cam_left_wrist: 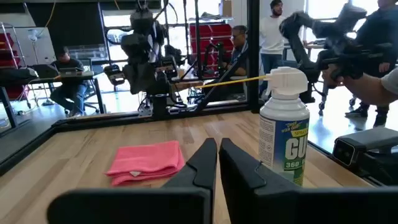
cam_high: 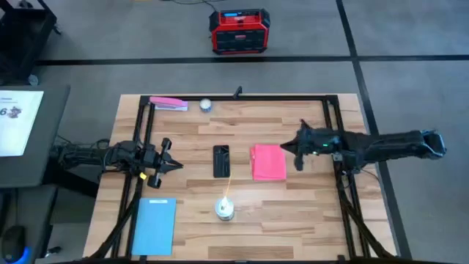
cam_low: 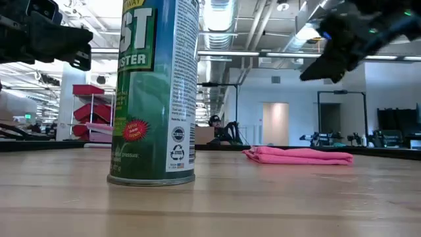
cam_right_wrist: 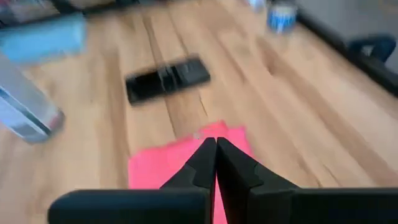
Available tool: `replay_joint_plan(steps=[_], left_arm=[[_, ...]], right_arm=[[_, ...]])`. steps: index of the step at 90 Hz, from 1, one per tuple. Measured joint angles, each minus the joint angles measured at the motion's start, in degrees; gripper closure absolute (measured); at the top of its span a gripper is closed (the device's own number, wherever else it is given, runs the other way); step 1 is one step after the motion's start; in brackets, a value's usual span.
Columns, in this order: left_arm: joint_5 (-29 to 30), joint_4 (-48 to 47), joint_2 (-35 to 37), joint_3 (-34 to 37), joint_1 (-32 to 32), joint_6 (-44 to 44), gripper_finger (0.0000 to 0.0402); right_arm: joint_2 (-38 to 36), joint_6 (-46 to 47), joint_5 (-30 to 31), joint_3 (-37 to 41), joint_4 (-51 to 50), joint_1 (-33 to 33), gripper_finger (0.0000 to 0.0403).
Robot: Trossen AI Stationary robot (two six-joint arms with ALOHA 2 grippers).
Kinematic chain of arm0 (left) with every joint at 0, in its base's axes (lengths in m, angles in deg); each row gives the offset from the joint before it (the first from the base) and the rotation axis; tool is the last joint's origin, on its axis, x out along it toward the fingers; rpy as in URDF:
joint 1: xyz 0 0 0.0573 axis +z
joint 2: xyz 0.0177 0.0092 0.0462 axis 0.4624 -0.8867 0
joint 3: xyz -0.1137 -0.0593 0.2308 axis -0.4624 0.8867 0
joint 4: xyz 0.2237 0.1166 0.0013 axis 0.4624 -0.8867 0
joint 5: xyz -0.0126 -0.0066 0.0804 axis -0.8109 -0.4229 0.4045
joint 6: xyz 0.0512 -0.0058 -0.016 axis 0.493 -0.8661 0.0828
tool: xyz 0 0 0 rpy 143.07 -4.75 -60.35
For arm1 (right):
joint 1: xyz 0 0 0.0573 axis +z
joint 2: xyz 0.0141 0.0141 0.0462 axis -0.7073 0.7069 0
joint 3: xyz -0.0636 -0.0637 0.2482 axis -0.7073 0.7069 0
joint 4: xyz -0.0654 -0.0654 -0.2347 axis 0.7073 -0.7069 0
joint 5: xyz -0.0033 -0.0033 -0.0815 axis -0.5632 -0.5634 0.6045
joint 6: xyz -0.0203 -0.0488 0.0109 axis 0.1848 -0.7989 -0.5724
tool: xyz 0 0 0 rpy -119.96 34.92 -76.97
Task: Apply microfiber cloth
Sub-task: Move the pink microfiber cloth to the center of the table
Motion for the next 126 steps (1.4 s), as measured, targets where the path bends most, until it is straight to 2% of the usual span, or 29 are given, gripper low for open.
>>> replay_joint_plan(steps=[20, 42, 53, 79, 94, 106, 126], left_arm=[[0.0, 0.04, 0.0, 0.0, 0.0, 0.0, 0.0402], [0.01, 0.1, 0.0, 0.01, 0.0, -1.7, 0.0402], [0.01, 0.1, 0.0, 0.0, 0.0, -2.74, 0.0402], [0.02, 0.09, 0.0, 0.01, 0.0, -3.89, 0.0402], [0.02, 0.06, 0.02, 0.01, 0.0, -3.93, 0.0402], [0.03, 0.06, 0.01, 0.01, 0.0, -3.93, 0.0402], [0.44, -0.02, 0.0, 0.0, 0.0, -3.74, 0.0402]], right_arm=[[19.0, 0.17, 0.04, -10.57, -3.67, 2.24, 0.0403], [30.63, 3.1, 1.18, -12.7, -3.07, 4.44, 0.0403], [32.55, 3.86, 2.84, -12.7, -2.77, 5.25, 0.0403], [31.8, 4.5, 7.92, -12.75, -7.39, 4.56, 0.0403], [31.8, 4.3, 7.75, -12.75, -10.44, 3.19, 0.0403], [31.84, 4.04, 4.45, -12.73, -10.53, 2.98, 0.0403], [32.5, 4.48, 4.42, -12.7, -10.12, 2.98, 0.0403]])
